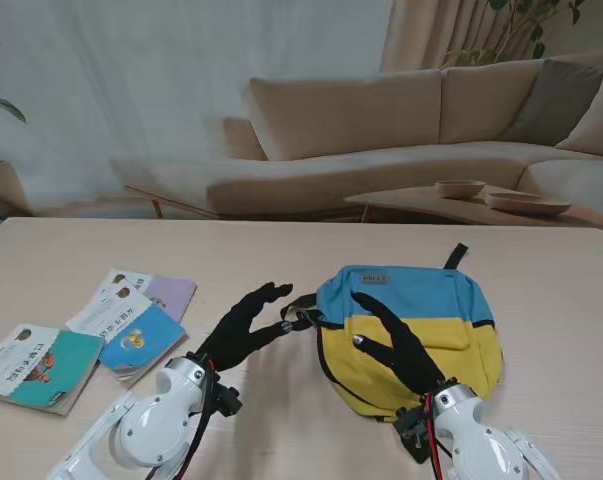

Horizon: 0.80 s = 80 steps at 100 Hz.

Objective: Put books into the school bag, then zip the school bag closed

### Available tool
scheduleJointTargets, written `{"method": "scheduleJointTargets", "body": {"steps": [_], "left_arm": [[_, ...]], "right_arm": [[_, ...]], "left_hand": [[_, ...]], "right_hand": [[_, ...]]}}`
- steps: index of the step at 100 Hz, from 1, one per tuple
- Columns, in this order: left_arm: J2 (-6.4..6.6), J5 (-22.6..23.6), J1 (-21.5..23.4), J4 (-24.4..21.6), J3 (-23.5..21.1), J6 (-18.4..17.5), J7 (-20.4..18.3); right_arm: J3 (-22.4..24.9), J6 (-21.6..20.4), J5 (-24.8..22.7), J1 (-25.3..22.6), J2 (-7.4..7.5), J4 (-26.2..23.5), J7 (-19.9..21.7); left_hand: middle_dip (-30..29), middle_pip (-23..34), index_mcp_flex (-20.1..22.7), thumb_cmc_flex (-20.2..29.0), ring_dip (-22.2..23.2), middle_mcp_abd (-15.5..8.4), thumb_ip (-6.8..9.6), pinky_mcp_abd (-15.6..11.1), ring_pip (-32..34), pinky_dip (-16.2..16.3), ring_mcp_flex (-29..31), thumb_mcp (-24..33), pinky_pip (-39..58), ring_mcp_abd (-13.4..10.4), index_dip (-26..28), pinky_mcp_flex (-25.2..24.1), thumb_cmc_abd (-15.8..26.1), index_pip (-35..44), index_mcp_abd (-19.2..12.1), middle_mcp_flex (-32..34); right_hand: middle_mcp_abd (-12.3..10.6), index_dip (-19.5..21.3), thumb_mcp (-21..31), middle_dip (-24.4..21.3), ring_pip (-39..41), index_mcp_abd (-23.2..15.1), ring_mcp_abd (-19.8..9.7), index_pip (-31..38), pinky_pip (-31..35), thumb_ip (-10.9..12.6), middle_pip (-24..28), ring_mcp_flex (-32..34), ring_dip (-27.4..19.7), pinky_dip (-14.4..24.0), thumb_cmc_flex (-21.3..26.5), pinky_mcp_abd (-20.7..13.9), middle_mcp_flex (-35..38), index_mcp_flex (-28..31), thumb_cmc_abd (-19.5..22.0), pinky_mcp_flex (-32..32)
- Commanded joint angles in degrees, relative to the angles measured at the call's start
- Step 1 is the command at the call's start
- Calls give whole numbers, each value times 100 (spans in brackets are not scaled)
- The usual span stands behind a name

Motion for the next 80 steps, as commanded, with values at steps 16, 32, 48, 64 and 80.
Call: {"method": "scheduleJointTargets", "body": {"steps": [16, 32, 48, 64, 80], "left_arm": [[-28, -59, 24, -51, 4, 69, -124], [-33, -12, 42, -58, -14, 49, -82], [-34, -11, 71, -96, -18, 123, -82], [-31, 41, 123, -183, -78, 208, -67], [24, 550, 253, -275, -435, 55, -50]], "right_arm": [[-4, -25, 25, -32, -56, -10, 62], [25, -45, 47, -29, -54, 1, 88], [46, -70, 74, -45, -72, 14, 16], [44, -63, 96, -50, -75, 9, 10], [88, -82, 123, -47, -74, -11, 32]], "left_hand": [[66, 47, -193, -176, 45, -182, 178, -203, -107, -141, -142, 170, -206, -228, 64, -22, 9, 56, 33, -132], [110, 152, -179, -165, 76, -142, 178, -197, -85, -130, -140, 197, -193, -218, 109, -23, -19, 142, 60, -89], [268, 504, -206, -158, 331, 10, 160, -132, 8, 108, -147, 314, -24, -143, 330, -64, -72, 533, 184, 15], [518, 861, -240, -152, 922, 130, 133, -61, 176, 651, -164, 537, 222, -28, 624, -133, -200, 871, 462, 96], [944, 1389, -270, -141, 1625, 327, 104, 176, 642, 2020, 252, 1057, 785, 293, 1007, -161, -495, 1305, 614, 379]], "right_hand": [[-181, -118, 96, 65, 42, -72, -139, 178, -289, -111, 111, -154, 44, 80, 34, -125, -76, -107, -2, 32], [-187, -149, 105, 71, 42, -69, -137, 246, -287, -118, 127, -156, 41, 91, 39, -135, -72, -114, -1, 27], [-175, -173, 126, 90, 58, -63, -140, 348, -274, -127, 167, -151, 44, 104, 47, -129, -78, -127, -11, 28], [-175, -195, 147, 102, 73, -43, -138, 446, -266, -135, 196, -142, 44, 111, 67, -129, -76, -129, -20, 24], [-160, -224, 155, 113, 92, -42, -127, 543, -255, -144, 223, -129, 45, 116, 82, -123, -68, -118, -29, 32]]}}
